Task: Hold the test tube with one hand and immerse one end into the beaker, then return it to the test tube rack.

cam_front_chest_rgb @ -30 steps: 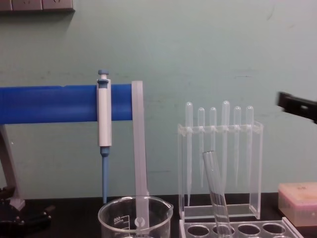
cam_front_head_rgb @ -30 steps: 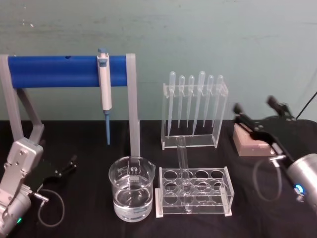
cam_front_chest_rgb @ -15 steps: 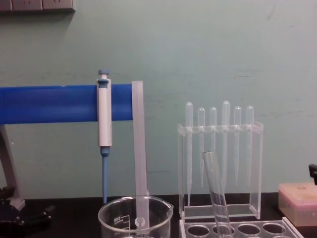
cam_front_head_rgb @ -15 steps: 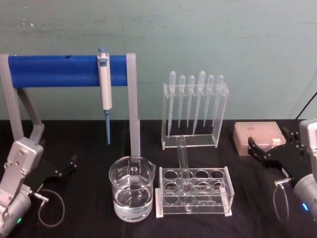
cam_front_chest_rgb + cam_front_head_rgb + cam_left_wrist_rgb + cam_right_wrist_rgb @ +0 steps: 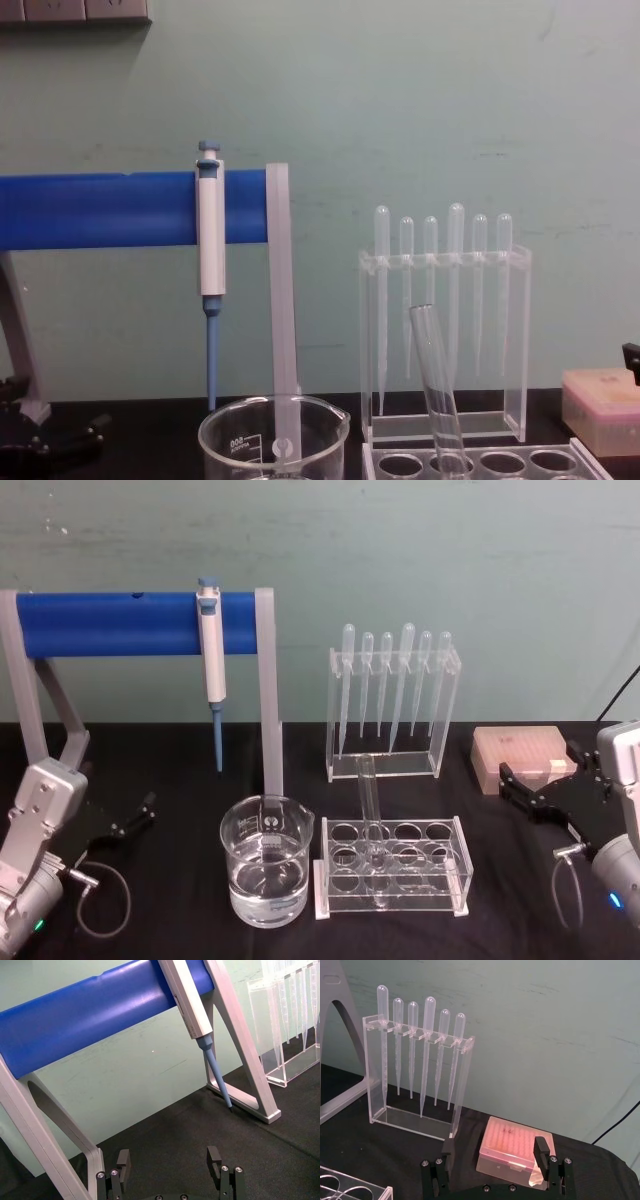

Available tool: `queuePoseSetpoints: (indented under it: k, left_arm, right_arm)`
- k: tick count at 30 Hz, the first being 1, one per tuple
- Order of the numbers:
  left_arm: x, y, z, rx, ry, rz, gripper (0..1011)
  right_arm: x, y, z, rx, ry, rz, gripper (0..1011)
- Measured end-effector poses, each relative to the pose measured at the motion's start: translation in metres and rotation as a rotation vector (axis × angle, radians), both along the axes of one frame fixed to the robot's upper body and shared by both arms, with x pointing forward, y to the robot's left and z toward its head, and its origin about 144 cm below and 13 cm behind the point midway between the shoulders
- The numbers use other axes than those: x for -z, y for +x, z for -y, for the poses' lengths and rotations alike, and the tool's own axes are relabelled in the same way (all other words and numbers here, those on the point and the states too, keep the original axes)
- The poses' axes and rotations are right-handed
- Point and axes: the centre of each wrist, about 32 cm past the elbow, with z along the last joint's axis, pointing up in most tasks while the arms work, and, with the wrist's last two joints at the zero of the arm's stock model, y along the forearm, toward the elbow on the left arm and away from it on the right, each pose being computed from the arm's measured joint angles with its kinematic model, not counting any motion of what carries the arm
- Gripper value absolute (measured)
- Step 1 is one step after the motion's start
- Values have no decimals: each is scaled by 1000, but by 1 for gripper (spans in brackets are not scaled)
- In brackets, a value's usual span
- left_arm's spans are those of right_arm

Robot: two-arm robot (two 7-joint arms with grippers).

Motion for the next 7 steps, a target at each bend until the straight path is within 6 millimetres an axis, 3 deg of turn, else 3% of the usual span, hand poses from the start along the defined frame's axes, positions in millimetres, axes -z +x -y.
queuePoseSetpoints:
  k: [7]
  left_arm:
    - [0,0,0,0,0,0,1000]
  right_arm:
    - [0,0,0,0,3,1,1004]
